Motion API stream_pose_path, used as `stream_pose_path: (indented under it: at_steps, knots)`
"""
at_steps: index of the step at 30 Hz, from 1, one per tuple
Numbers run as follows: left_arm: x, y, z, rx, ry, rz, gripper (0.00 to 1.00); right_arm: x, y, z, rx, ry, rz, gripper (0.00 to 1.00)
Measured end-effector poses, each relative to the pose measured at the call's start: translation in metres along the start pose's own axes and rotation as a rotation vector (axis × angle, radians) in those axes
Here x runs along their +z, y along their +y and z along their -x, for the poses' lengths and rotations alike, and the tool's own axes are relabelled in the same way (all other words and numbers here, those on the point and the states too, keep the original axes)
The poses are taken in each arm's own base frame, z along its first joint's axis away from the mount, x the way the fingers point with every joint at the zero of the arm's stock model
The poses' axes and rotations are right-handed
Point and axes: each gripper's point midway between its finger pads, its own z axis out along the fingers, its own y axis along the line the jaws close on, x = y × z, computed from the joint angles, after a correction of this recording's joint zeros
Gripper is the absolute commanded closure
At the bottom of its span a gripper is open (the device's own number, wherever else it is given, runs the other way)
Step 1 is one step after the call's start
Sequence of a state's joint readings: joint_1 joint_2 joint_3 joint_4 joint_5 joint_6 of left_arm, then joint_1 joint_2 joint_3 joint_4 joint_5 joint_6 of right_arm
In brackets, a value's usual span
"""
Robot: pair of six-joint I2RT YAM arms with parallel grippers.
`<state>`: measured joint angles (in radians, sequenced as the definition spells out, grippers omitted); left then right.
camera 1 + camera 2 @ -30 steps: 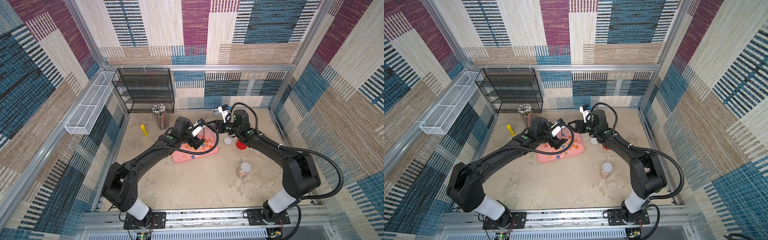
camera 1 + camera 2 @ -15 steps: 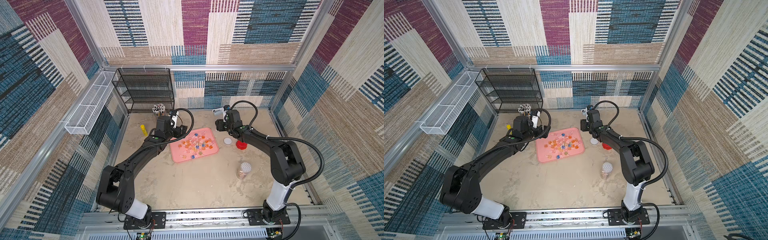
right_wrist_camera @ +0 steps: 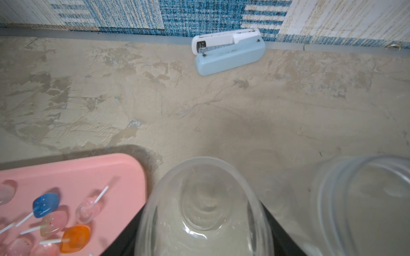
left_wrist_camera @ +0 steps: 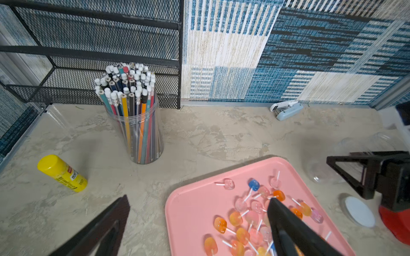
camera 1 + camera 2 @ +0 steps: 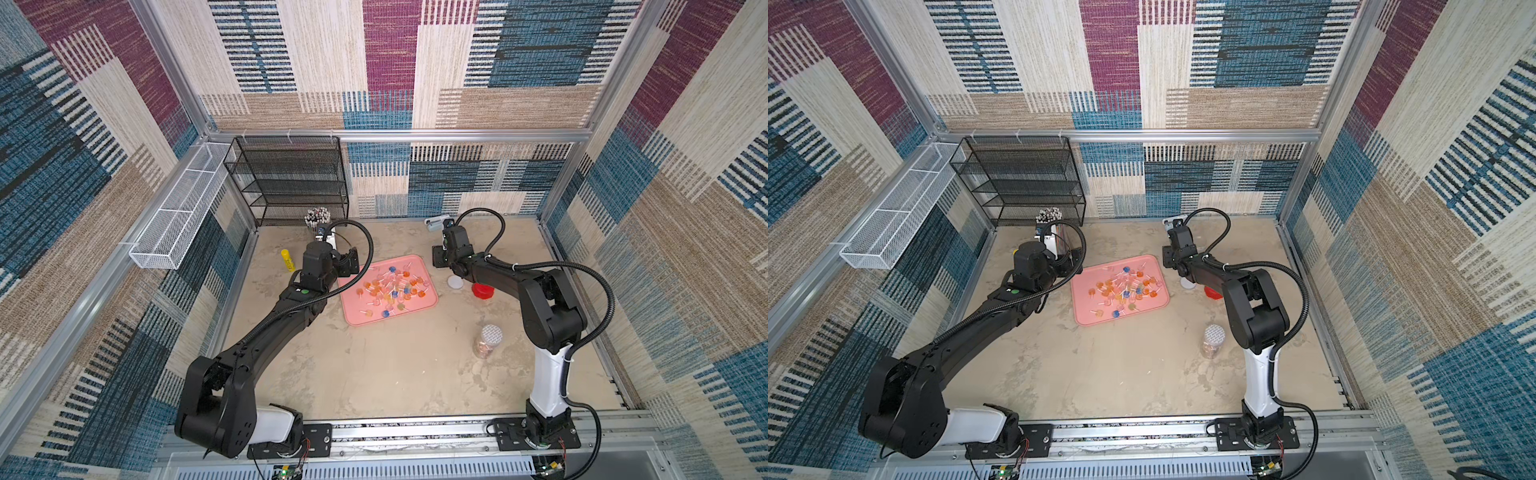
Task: Pour the candies out of the jar
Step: Place the jar at the center of the board.
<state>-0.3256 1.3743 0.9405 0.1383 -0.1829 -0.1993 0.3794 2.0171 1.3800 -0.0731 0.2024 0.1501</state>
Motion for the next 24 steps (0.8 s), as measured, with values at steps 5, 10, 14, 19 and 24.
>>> stream_pose_path:
  at_steps: [5, 10, 14, 19, 24]
  knots:
    - [0.0, 0.0, 0.0, -0.007, -0.002, 0.0, 0.01, 0.002, 0.0, -0.002, 0.006, 0.007, -0.003, 0.22]
    - [0.0, -0.001, 0.0, -0.007, 0.0, -0.007, 0.01, -0.011, 0.003, 0.008, 0.03, -0.002, 0.017, 0.0]
    - [0.001, -0.009, 0.004, -0.008, 0.0, -0.038, 0.01, -0.044, 0.008, 0.037, 0.048, -0.055, 0.067, 0.0]
    - [0.004, -0.031, 0.001, 0.007, 0.029, -0.117, 0.01, -0.095, 0.013, 0.044, 0.072, -0.065, 0.156, 0.0]
    - [0.0, -0.062, -0.033, 0.031, 0.1, -0.258, 0.01, -0.146, 0.01, 0.019, 0.094, -0.021, 0.215, 0.0]
